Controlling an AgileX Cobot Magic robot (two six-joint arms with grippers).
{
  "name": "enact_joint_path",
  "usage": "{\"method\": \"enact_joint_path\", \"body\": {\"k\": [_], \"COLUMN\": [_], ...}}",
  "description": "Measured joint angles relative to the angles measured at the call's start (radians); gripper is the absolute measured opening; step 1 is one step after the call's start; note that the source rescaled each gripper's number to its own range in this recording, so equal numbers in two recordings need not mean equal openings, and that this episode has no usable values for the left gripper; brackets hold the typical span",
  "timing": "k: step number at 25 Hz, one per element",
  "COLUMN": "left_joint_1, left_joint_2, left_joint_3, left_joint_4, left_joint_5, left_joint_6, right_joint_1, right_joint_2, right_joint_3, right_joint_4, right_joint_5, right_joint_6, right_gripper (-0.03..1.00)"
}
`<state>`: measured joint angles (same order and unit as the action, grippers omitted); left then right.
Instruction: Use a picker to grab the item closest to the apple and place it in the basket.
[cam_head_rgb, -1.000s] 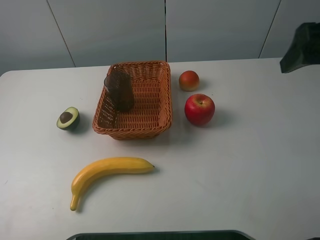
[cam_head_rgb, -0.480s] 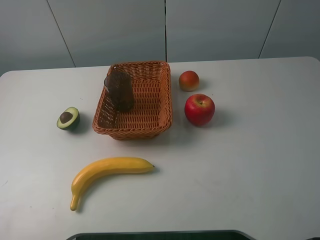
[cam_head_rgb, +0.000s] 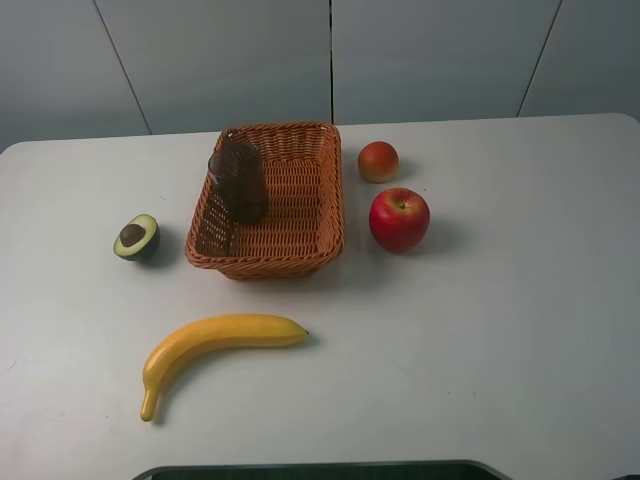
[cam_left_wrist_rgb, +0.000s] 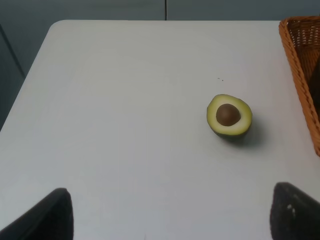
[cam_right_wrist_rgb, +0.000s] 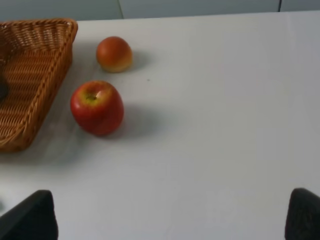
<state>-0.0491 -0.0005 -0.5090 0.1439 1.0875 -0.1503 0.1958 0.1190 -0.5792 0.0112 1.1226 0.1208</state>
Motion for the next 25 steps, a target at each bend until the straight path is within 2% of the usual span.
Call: {"method": "enact_joint_path", "body": {"k": [10, 20, 25], "left_joint_1": [0.0, 0.0, 0.0], "left_joint_2": [0.0, 0.0, 0.0], "left_joint_3": [0.0, 0.0, 0.0], "left_joint_4": [0.0, 0.0, 0.0], "left_joint_5": [0.0, 0.0, 0.0], "left_joint_6": [0.0, 0.0, -0.002], "right_joint_1": [0.0, 0.0, -0.079], "right_joint_2": [-0.117, -0.12, -0.12], "right_joint_3": [0.067, 0.067, 0.067], "right_joint_4": [-0.001, -0.011, -0.011], "right_joint_5": [-0.019, -0.019, -0.019], "right_joint_6": [-0.093, -0.093, -0.093], "right_gripper": [0.98, 0.98, 0.98]}}
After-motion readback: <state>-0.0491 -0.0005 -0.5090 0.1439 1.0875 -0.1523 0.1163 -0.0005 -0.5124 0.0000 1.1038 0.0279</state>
